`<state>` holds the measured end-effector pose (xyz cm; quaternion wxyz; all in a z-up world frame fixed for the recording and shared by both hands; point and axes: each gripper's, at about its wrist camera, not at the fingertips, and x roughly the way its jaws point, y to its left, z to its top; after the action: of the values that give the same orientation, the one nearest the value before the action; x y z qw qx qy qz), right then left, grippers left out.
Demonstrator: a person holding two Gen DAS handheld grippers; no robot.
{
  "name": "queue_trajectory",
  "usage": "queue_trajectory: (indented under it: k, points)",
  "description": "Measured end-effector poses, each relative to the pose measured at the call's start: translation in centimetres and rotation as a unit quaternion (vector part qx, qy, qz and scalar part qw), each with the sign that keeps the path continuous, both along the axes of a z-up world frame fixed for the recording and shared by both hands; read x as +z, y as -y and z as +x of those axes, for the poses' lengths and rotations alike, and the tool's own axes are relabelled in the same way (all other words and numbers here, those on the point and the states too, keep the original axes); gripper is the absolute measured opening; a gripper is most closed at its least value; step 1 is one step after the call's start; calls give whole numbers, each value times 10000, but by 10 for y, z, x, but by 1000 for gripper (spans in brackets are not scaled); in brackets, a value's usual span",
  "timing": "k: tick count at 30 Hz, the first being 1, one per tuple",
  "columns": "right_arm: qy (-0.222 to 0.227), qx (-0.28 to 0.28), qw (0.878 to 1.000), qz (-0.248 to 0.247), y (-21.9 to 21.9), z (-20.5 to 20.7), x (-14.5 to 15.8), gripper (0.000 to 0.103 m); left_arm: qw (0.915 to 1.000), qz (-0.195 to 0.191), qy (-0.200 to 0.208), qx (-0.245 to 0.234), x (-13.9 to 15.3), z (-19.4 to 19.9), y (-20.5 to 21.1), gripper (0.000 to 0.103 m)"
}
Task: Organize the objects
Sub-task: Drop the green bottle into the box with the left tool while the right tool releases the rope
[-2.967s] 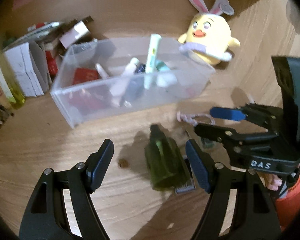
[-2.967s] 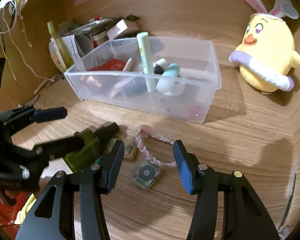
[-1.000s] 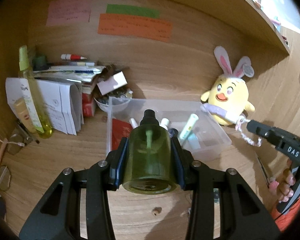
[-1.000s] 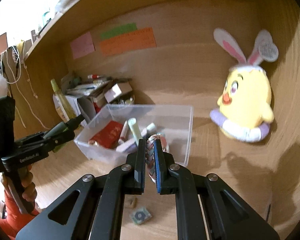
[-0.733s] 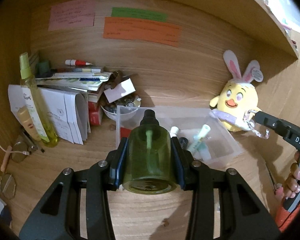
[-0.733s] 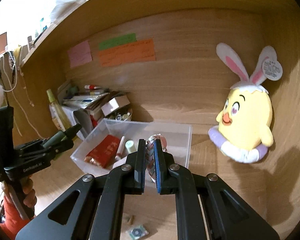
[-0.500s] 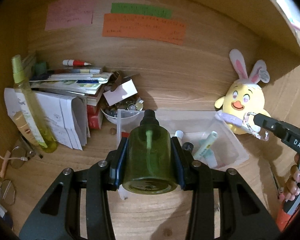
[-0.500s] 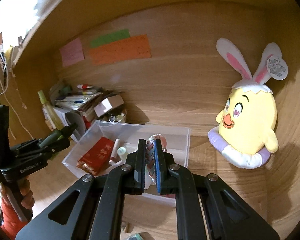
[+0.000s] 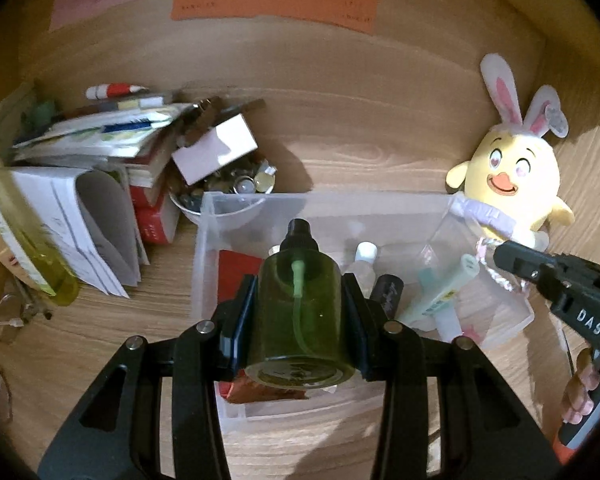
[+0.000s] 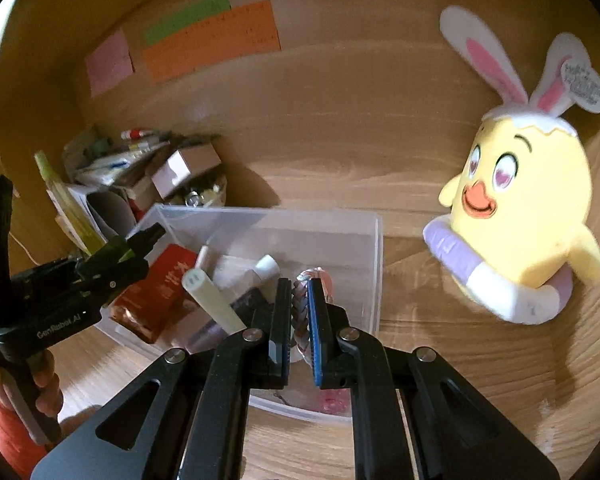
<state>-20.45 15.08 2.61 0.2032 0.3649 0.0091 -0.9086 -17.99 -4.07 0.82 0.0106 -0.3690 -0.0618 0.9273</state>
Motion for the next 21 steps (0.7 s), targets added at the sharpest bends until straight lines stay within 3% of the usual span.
queue_trajectory:
  k: [7, 14, 21]
  points:
    - [175, 18, 9997, 141, 4, -9, -17, 7, 9999, -38, 105, -82, -10, -9, -10, 41]
    - [41, 26, 9977, 676, 20, -6, -30, 7, 9996, -102, 196, -164, -16, -13, -17, 41]
    - [52, 105, 9973, 718, 25, -2, -27, 7, 9994, -26, 201, -289, -12, -8, -20, 41]
